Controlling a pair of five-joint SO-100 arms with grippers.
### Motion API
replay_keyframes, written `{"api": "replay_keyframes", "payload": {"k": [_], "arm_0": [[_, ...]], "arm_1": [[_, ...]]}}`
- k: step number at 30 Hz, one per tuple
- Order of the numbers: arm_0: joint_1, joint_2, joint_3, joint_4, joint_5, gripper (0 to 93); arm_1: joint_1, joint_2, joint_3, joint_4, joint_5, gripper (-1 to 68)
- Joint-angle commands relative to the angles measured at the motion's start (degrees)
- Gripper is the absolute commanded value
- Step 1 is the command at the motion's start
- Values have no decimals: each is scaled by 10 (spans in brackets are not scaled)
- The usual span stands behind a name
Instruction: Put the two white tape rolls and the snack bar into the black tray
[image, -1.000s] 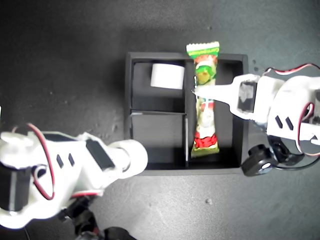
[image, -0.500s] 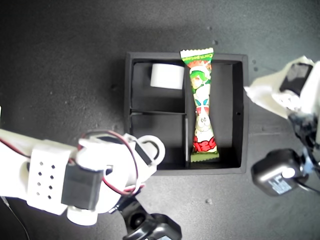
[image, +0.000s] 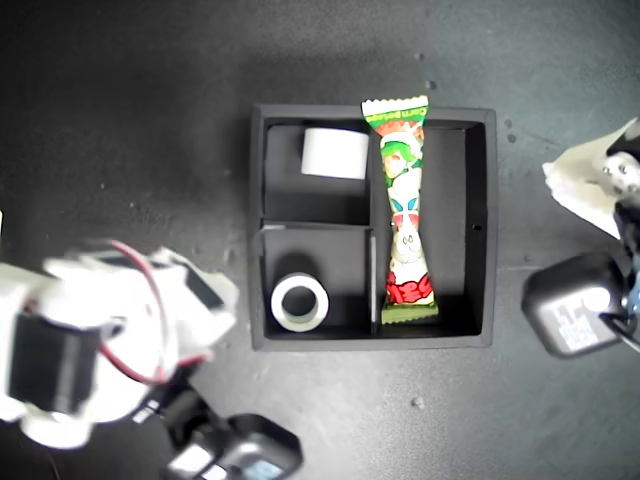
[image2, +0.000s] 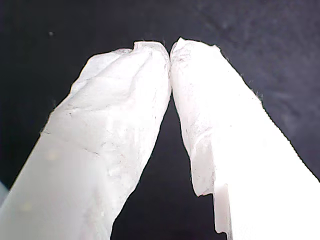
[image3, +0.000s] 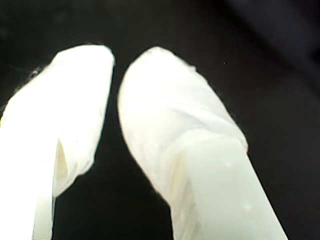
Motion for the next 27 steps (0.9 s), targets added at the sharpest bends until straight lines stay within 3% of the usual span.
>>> {"api": "replay_keyframes", "payload": {"k": [1, 9, 17, 27], "arm_0": [[-29, 256, 214, -51, -17, 0], [-48, 559, 541, -134, -34, 0], [-47, 793, 731, -130, -61, 0], [-33, 925, 857, -102, -83, 0]], "arm_1": [[2, 113, 98, 4, 90, -5], [10, 403, 513, -141, 207, -6], [20, 714, 894, -273, 238, -7], [26, 1100, 1219, -285, 221, -7]]}}
